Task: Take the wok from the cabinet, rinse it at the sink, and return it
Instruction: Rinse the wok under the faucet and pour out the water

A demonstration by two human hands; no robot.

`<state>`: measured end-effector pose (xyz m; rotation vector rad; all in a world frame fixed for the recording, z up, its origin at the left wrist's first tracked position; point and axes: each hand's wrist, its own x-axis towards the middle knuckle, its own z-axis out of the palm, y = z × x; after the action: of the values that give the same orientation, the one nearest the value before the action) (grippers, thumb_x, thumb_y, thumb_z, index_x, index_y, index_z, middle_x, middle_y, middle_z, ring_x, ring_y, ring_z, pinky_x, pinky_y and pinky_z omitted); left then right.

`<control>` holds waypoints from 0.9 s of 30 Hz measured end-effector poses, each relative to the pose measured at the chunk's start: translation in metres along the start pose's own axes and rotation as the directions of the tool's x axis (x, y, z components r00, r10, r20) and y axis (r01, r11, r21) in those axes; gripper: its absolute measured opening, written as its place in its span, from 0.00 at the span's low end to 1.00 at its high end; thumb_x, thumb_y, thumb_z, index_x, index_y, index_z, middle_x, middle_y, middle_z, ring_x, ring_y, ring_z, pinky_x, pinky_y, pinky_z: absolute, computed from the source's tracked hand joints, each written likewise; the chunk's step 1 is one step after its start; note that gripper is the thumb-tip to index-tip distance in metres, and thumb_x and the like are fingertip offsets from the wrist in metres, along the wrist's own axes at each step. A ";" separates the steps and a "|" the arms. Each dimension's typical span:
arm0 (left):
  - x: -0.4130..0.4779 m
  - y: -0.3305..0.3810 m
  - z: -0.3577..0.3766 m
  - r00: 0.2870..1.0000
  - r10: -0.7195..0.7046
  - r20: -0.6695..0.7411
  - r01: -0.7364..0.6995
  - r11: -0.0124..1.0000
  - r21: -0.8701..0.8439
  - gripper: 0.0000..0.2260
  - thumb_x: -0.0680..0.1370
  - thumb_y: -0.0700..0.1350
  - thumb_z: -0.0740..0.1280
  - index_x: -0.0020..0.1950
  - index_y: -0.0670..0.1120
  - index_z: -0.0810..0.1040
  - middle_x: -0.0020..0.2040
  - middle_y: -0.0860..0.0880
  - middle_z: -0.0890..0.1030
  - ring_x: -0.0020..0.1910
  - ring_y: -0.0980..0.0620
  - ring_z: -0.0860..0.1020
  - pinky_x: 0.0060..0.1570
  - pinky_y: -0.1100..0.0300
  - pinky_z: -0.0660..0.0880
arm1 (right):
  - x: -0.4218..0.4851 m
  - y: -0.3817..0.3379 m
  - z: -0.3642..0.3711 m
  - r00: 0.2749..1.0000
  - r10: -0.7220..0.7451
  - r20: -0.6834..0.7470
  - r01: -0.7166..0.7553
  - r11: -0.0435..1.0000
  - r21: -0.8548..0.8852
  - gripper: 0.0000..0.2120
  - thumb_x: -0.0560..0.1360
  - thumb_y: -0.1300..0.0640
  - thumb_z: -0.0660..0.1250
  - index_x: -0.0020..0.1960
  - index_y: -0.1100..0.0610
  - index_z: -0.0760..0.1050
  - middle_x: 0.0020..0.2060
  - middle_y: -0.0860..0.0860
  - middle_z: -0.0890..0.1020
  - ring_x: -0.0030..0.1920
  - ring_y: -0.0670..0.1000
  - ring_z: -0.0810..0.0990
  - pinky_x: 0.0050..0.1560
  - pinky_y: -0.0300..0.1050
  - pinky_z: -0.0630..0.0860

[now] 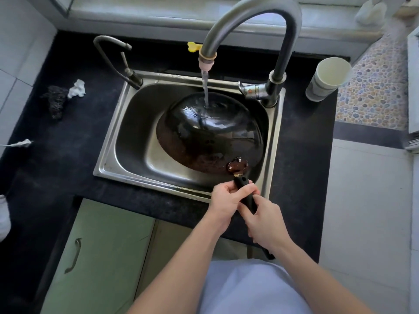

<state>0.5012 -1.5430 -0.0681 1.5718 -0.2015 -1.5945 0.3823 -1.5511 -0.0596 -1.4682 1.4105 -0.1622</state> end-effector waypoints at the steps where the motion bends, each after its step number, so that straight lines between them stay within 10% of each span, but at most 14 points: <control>1: -0.001 -0.003 0.000 1.000 -0.010 -0.002 0.010 0.999 -0.033 0.09 0.75 0.41 0.74 0.54 0.40 0.83 0.49 0.41 0.86 0.54 0.44 0.84 0.62 0.47 0.77 | -0.001 0.004 0.002 1.000 -0.021 -0.012 0.021 1.000 -0.020 0.08 0.79 0.51 0.68 0.45 0.55 0.77 0.29 0.49 0.81 0.25 0.49 0.80 0.31 0.50 0.82; 11: -0.020 -0.025 -0.010 0.993 -0.012 -0.119 -0.002 0.993 -0.117 0.09 0.76 0.39 0.72 0.55 0.40 0.83 0.50 0.42 0.86 0.54 0.46 0.84 0.62 0.51 0.77 | -0.012 0.018 0.025 0.994 -0.113 -0.002 0.112 0.991 -0.070 0.12 0.76 0.53 0.71 0.58 0.55 0.79 0.45 0.49 0.86 0.46 0.49 0.85 0.48 0.43 0.82; 16: -0.023 -0.016 -0.029 0.981 0.097 -0.170 -0.093 0.995 0.033 0.07 0.74 0.39 0.74 0.50 0.38 0.84 0.47 0.41 0.87 0.46 0.48 0.84 0.52 0.57 0.80 | -0.011 0.000 0.027 0.979 -0.069 0.191 0.042 0.989 0.144 0.05 0.74 0.61 0.72 0.45 0.53 0.78 0.26 0.41 0.81 0.27 0.42 0.79 0.29 0.32 0.69; 22: -0.030 0.000 -0.067 0.984 -0.071 0.164 0.119 0.944 -0.307 0.10 0.79 0.42 0.65 0.56 0.40 0.80 0.50 0.45 0.84 0.50 0.50 0.82 0.54 0.57 0.80 | -0.014 -0.030 0.048 0.941 -0.047 0.334 -0.086 0.925 0.370 0.06 0.75 0.65 0.69 0.42 0.63 0.73 0.18 0.53 0.72 0.15 0.51 0.67 0.19 0.38 0.64; 27: -0.026 0.009 -0.099 0.943 -0.088 0.320 0.169 0.957 -0.234 0.15 0.76 0.46 0.65 0.59 0.40 0.78 0.52 0.44 0.83 0.51 0.48 0.82 0.50 0.55 0.81 | -0.017 -0.045 0.067 0.928 -0.038 0.369 -0.151 0.871 0.467 0.07 0.76 0.66 0.71 0.43 0.63 0.73 0.20 0.55 0.70 0.15 0.49 0.65 0.18 0.37 0.63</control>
<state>0.5872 -1.4876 -0.0620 1.1524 -0.0523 -1.8831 0.4531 -1.5107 -0.0475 -0.9684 1.0061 -0.1801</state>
